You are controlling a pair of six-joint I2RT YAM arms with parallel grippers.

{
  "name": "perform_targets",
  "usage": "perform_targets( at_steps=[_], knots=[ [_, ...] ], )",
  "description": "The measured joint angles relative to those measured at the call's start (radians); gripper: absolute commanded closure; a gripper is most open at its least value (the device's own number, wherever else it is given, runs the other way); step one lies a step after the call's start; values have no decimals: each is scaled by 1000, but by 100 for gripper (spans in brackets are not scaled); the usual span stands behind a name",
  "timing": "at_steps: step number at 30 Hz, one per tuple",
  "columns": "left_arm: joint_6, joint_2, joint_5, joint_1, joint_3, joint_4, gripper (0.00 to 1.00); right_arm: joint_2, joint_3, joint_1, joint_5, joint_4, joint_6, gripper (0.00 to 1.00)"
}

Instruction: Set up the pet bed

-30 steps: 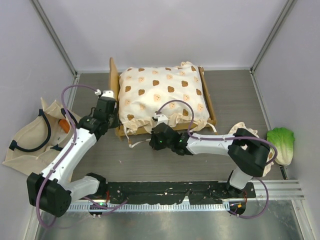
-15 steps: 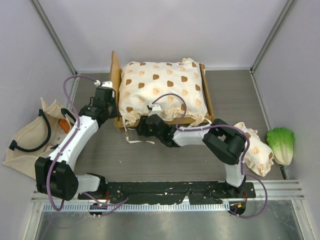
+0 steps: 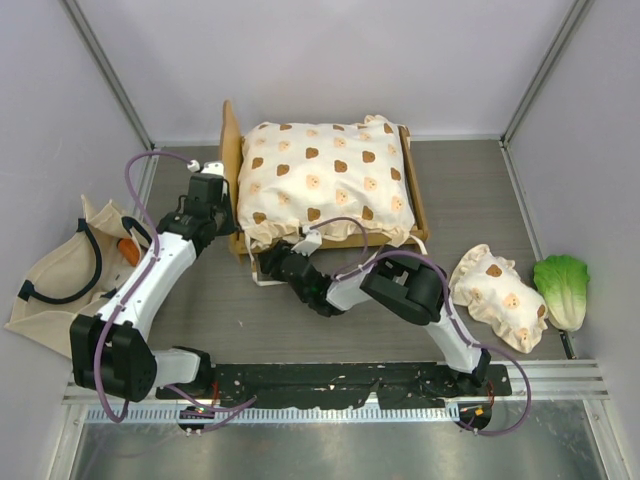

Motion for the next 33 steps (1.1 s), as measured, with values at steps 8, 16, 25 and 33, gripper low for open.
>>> perform_targets(
  at_steps=[8,16,25,33],
  knots=[
    [0,0,7,2,-11,31,100,46,32,24,134,7,95,66],
    [-1,-4,9,2,-17,39,100,58,59,28,238,-64,102,93],
    [0,-8,9,2,-22,45,100,42,16,19,259,-45,84,99],
    [0,-8,11,2,-23,47,100,-128,-155,-13,68,-89,-51,99]
  ],
)
